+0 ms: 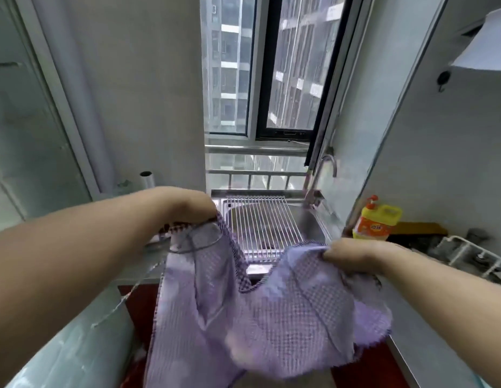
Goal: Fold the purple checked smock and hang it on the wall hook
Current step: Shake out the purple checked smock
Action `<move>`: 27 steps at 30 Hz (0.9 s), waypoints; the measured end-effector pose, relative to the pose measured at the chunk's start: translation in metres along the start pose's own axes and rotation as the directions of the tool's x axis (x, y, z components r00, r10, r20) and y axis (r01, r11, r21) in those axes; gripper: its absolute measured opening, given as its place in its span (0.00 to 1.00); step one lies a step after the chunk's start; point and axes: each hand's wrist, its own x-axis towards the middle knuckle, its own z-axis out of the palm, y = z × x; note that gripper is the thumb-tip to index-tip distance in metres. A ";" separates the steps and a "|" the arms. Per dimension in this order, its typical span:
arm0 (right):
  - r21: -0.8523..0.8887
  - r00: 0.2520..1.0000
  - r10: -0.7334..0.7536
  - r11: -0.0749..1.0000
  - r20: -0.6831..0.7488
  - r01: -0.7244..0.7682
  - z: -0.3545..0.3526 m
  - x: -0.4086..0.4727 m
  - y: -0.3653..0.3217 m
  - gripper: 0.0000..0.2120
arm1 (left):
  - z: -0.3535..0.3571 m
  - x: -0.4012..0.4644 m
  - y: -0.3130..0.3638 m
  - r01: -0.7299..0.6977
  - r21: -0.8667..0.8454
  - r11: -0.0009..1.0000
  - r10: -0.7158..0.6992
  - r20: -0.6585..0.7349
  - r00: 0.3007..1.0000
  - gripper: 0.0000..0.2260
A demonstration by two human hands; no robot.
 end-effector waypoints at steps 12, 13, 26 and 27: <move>0.916 0.958 0.223 0.394 -0.180 0.080 -0.078 0.032 0.002 0.13 | -0.015 0.043 0.023 0.047 -0.733 0.679 -0.157 -0.083 0.984 0.09; 0.939 0.968 0.188 0.332 -0.165 0.095 -0.080 0.035 0.002 0.13 | -0.017 0.048 0.026 0.035 -0.770 0.637 -0.171 -0.097 0.980 0.10; 0.670 0.981 -0.191 0.726 -0.025 0.158 -0.076 0.145 0.040 0.11 | -0.059 0.165 0.063 -0.061 0.090 0.994 0.060 0.018 0.998 0.02; 0.663 0.980 -0.199 0.737 0.027 0.131 -0.081 0.156 0.048 0.09 | -0.061 0.173 0.070 -0.052 0.163 0.985 0.053 0.001 0.999 0.02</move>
